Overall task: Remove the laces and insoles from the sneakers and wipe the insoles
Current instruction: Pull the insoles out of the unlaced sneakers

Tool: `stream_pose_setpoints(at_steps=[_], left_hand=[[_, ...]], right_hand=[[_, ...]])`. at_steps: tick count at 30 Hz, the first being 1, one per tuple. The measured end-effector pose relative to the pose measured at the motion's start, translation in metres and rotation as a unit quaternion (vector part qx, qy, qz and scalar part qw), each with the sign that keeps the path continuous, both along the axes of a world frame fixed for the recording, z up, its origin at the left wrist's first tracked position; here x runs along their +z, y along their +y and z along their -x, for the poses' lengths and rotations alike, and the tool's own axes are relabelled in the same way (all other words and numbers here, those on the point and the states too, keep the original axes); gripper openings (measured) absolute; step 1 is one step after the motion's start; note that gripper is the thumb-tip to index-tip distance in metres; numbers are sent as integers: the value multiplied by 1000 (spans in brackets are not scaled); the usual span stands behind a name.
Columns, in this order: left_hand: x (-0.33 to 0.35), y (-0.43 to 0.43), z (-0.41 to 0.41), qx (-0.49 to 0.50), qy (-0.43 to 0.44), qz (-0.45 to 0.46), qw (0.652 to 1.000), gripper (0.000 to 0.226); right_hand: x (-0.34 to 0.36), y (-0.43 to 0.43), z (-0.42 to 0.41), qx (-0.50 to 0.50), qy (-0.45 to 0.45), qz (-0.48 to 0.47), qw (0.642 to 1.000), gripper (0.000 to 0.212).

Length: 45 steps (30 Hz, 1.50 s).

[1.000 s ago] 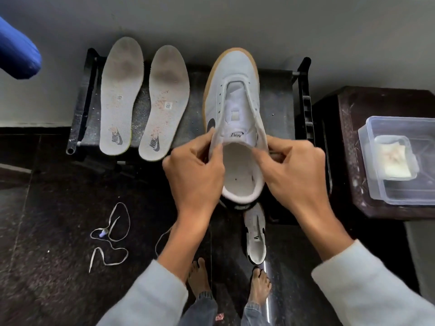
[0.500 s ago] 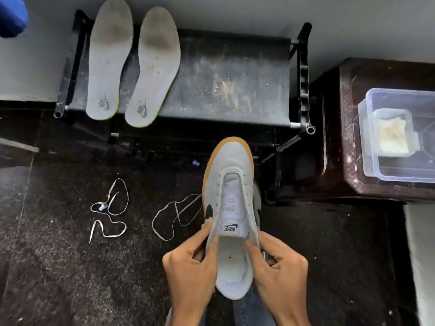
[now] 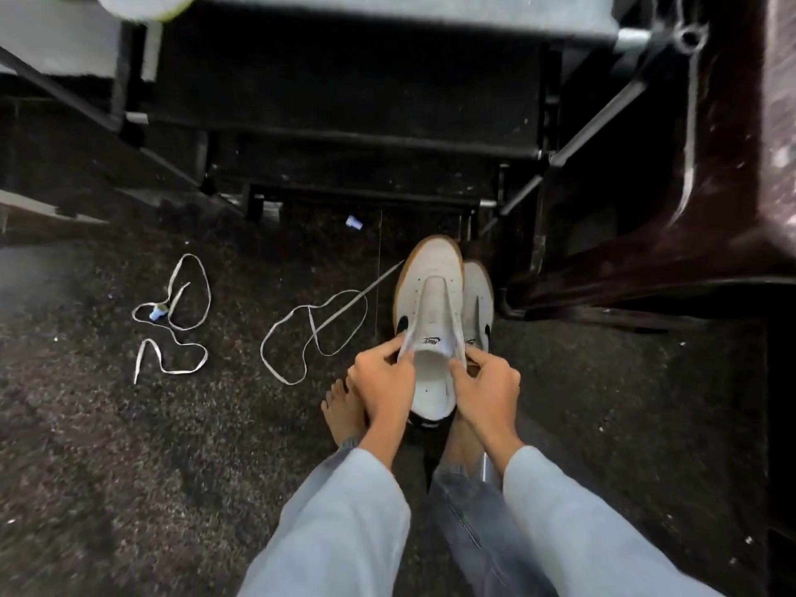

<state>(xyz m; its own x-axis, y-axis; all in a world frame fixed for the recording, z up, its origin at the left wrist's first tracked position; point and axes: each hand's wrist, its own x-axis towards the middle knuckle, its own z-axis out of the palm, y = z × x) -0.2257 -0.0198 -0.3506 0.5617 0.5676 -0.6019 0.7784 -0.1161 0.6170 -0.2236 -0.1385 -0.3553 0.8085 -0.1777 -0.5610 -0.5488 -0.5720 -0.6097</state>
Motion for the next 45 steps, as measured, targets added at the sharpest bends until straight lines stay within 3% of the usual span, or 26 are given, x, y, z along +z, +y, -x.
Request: stream_pose_setpoints(at_steps=[12, 17, 29, 33, 37, 42, 45], left_hand=[[-173, -3, 0, 31, 26, 30, 999, 21], [-204, -3, -3, 39, 14, 34, 999, 26], [-232, 1, 1, -68, 40, 38, 996, 33], [-221, 3, 1, -92, 57, 54, 993, 30], [-190, 4, 8, -88, 90, 55, 991, 28], [-83, -3, 11, -162, 51, 24, 985, 33], [1, -8, 9, -247, -17, -4, 969, 37]], right_hand=[[-159, 4, -8, 88, 62, 87, 990, 19], [-197, 2, -13, 120, 59, 80, 988, 17], [-227, 2, -18, 138, 90, 97, 982, 9], [-216, 1, -17, 142, 96, 91, 981, 16], [-162, -6, -10, 156, 95, 54, 982, 29], [-72, -14, 9, 187, 54, 64, 979, 35], [-12, -27, 18, 168, -2, 76, 983, 50]])
